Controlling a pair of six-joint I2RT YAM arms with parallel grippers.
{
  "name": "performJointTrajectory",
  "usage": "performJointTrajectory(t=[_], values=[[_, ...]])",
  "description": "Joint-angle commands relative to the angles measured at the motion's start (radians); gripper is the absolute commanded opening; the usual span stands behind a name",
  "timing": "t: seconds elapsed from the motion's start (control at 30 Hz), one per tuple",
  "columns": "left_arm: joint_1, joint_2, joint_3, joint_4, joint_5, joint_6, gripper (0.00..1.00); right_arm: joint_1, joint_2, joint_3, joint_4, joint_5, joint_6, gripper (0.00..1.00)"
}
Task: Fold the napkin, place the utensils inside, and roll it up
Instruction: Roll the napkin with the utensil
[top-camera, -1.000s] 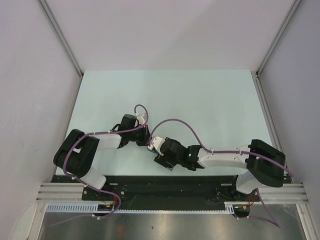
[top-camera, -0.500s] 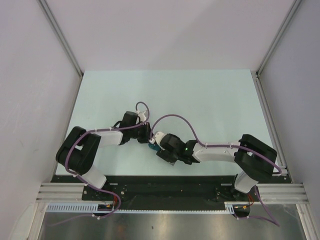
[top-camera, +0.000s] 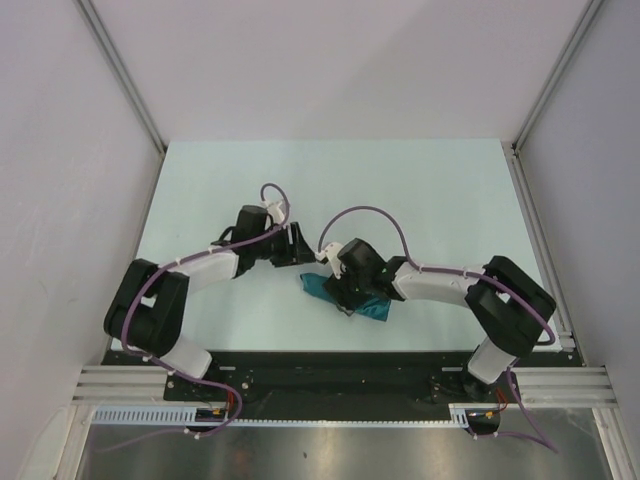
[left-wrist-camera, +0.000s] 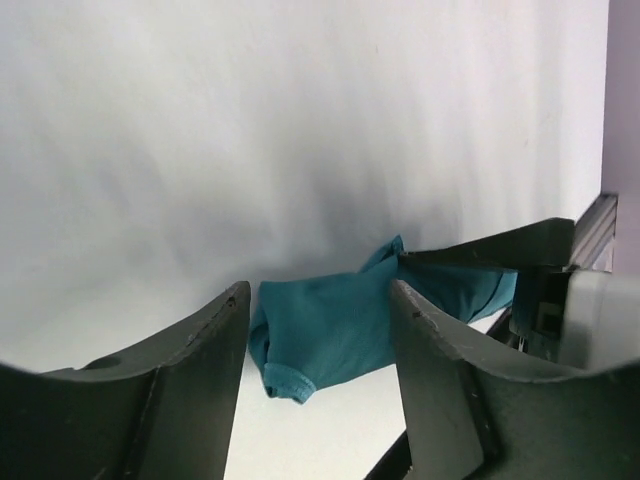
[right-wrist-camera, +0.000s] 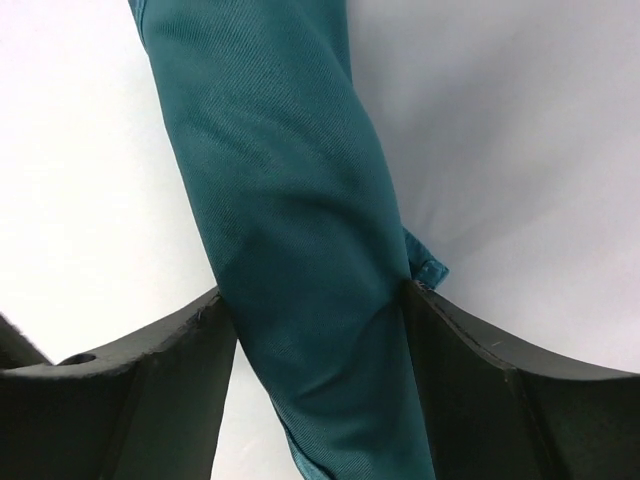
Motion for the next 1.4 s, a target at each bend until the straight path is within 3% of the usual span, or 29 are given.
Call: performJointTrajectory(t=[0.0,0.3,0.77,0.83,1.1,1.37], values=[[0.054,-0.098,0.048,-0.03,-0.045,0.029,0.63,-0.057,0.064,0.032,-0.028,-0.19,0.029,0.7],[0.155,-0.298,0.044,-0.162,-0.07,0.056,0.69,-0.102,0.117,0.066,-0.062,-0.271,0.044,0.67],[0.352,-0.612,0.099,-0.404,-0.114,0.219,0.95,-0.171,-0.092,0.089,-0.033,-0.372,0.064,0.85],[0.382,-0.644,0.116,-0.432,-0.113,0.237,0.99,-0.217,-0.138,0.091,-0.027,-0.392,0.072,0.86],[0.505,-0.712,0.137,-0.466,-0.053,0.29,1.0,-0.436,-0.27,0.039,0.032,-0.438,0.136,0.91],[0.536,-0.835,0.131,-0.481,-0.036,0.362,1.0,-0.747,-0.576,-0.219,0.237,-0.344,0.299,0.92]])
